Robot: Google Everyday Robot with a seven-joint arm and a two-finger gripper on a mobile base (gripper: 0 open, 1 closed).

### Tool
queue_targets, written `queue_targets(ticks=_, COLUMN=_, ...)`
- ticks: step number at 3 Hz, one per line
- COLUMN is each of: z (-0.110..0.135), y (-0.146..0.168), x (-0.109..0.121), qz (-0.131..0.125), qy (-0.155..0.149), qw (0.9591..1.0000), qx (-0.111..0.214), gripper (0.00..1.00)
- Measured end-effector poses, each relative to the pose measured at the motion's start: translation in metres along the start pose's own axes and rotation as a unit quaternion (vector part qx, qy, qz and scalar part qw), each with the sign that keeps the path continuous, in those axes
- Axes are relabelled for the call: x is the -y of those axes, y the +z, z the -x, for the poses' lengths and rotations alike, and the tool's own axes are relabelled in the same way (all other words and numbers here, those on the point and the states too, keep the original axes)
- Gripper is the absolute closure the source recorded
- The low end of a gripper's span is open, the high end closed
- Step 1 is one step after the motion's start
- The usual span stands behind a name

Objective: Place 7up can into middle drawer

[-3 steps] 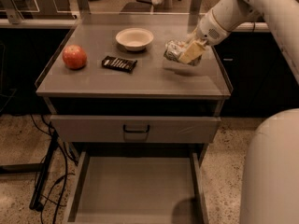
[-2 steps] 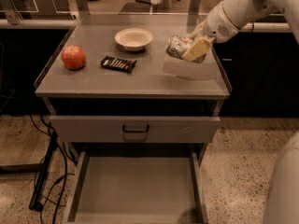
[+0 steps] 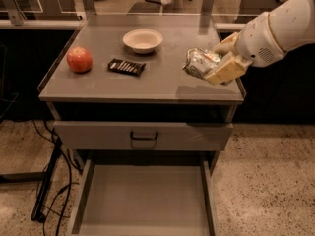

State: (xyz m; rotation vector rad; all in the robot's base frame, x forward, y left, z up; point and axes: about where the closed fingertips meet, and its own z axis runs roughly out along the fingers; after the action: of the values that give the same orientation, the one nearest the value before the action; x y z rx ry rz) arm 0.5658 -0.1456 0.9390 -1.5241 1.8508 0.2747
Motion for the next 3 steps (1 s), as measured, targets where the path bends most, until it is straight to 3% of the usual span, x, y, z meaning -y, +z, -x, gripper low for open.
queue_targets(ticks=1, z=-0.020, y=0.009, x=-0.045, qz=0.008, qy=0.021, qw=0.9997, qx=-0.004, gripper=1.00)
queue_targets(ticks=2, z=-0.020, y=0.009, x=-0.045, qz=0.008, qy=0.020, qw=0.9997, qx=-0.004, gripper=1.00)
queue_targets(ticks=3, z=-0.019, y=0.034, x=-0.073, qz=0.021, qy=0.021, qw=0.9995, qx=0.010, gripper=1.00)
